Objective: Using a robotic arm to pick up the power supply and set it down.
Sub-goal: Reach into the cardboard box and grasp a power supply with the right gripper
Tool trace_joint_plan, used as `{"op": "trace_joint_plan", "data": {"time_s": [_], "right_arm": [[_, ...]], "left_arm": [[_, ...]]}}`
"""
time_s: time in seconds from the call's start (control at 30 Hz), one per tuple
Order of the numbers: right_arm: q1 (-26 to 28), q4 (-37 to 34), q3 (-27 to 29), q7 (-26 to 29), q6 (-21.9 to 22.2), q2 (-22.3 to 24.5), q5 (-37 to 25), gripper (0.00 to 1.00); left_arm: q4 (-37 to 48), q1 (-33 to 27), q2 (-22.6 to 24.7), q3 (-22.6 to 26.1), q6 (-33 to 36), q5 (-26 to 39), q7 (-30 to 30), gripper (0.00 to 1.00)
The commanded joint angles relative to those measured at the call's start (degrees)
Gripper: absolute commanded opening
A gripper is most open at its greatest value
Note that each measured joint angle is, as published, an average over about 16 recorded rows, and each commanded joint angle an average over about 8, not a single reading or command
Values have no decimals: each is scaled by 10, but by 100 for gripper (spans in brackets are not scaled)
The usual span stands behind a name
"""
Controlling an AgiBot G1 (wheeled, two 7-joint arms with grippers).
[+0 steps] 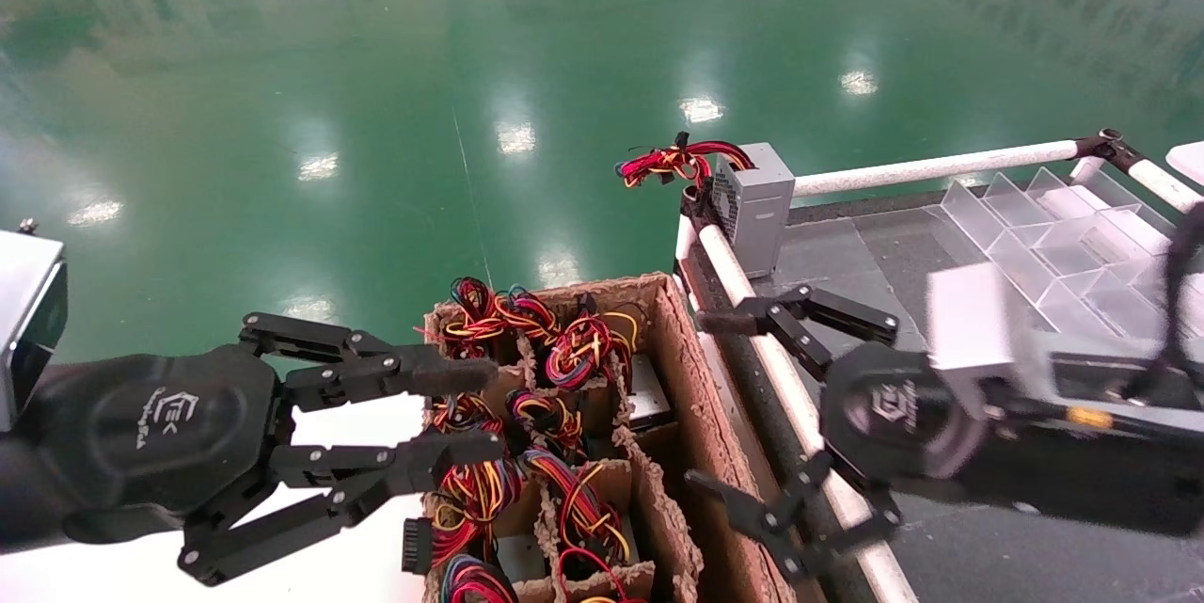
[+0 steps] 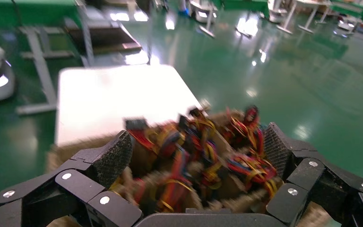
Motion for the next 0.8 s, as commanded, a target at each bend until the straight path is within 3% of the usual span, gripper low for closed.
{"op": "trace_joint_plan", "data": {"time_s": [0.03,0.4,0.8], "right_arm": [[11,-5,-9,-8,9,-10,-26,100],[97,-93,-81,-52,54,-112,-178,100],[157,-228,-126,-178,89,-216,-266,100]], "left_arm": [[0,0,0,0,0,0,0,100],[0,0,0,0,0,0,0,100],[0,0,0,0,0,0,0,100]]}}
